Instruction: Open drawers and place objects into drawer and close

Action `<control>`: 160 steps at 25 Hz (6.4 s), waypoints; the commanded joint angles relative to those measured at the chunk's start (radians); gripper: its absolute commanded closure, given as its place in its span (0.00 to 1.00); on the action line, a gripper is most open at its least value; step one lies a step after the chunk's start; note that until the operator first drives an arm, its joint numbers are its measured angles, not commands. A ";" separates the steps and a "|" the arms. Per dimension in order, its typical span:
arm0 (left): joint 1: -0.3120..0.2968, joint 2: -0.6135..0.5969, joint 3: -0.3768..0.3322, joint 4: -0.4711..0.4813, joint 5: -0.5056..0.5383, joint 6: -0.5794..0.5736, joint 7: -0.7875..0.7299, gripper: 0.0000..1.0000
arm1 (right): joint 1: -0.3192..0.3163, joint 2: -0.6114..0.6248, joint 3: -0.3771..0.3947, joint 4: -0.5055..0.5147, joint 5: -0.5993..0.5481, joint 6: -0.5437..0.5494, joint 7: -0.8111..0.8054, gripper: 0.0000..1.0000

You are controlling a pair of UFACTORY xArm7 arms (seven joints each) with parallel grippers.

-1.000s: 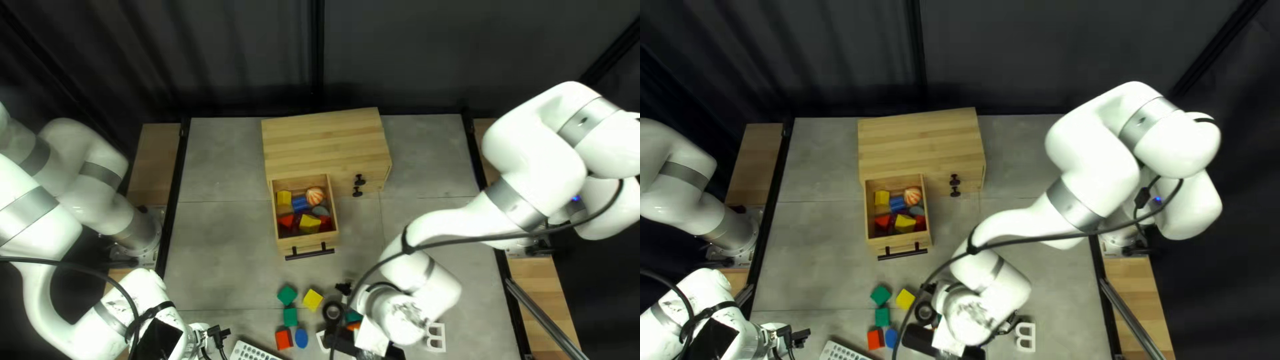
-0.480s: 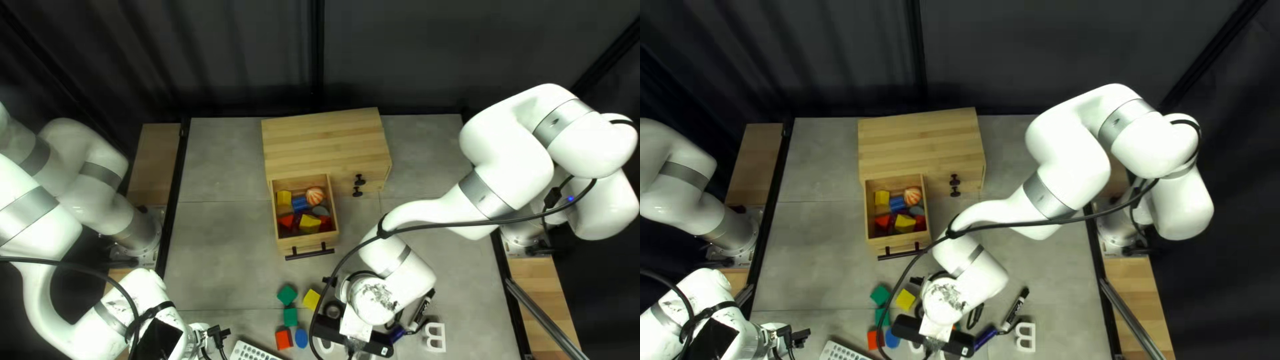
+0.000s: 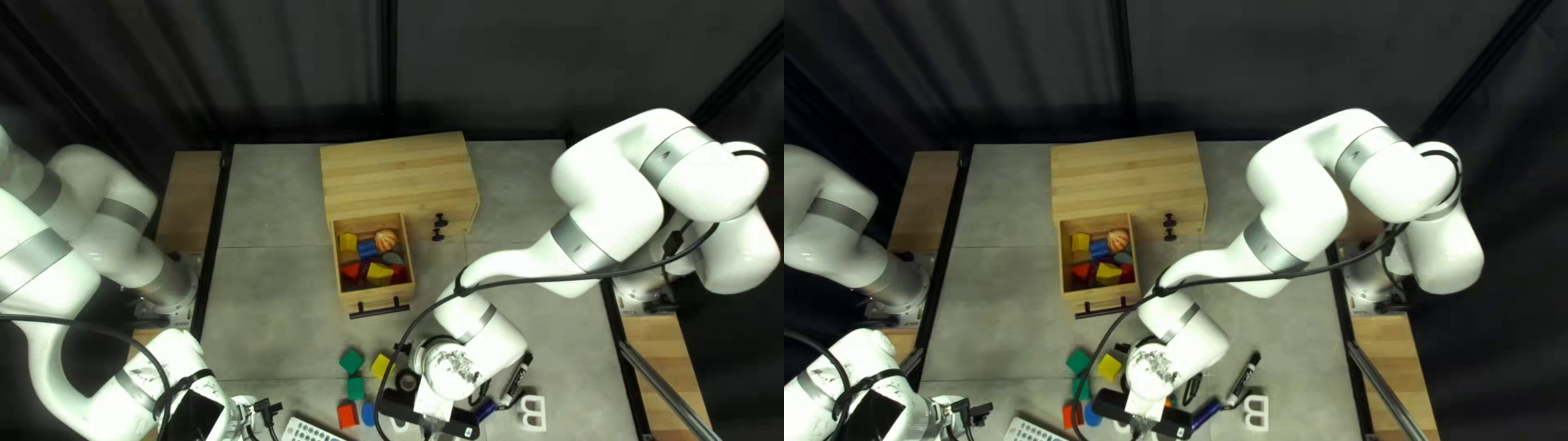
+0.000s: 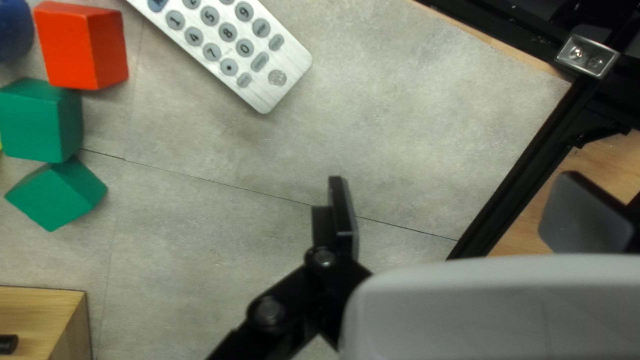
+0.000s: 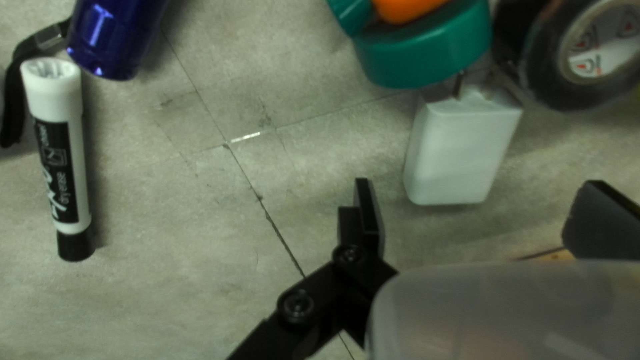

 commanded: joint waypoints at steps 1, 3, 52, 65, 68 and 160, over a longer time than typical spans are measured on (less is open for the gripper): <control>0.000 0.000 0.000 0.000 0.000 0.000 0.000 0.00 | -0.004 0.004 -0.001 0.004 0.002 -0.005 -0.002 0.00; 0.000 0.000 0.000 0.000 0.000 0.000 0.000 0.00 | -0.006 0.008 -0.002 0.008 0.003 -0.007 -0.004 0.08; 0.000 0.000 0.000 0.000 0.000 0.000 0.000 0.00 | -0.075 -0.293 -0.114 0.125 0.082 0.249 0.427 1.00; 0.000 0.000 0.000 0.000 0.000 0.000 0.000 0.00 | -0.131 -0.180 -0.194 0.190 0.015 0.074 0.527 0.00; 0.000 0.000 0.000 0.000 0.000 0.000 0.000 0.00 | -0.125 -0.205 -0.192 0.157 0.016 0.067 0.561 0.00; 0.000 0.000 0.000 0.000 0.000 0.000 0.000 0.00 | 0.159 0.107 -0.220 0.186 0.042 -0.191 1.739 0.00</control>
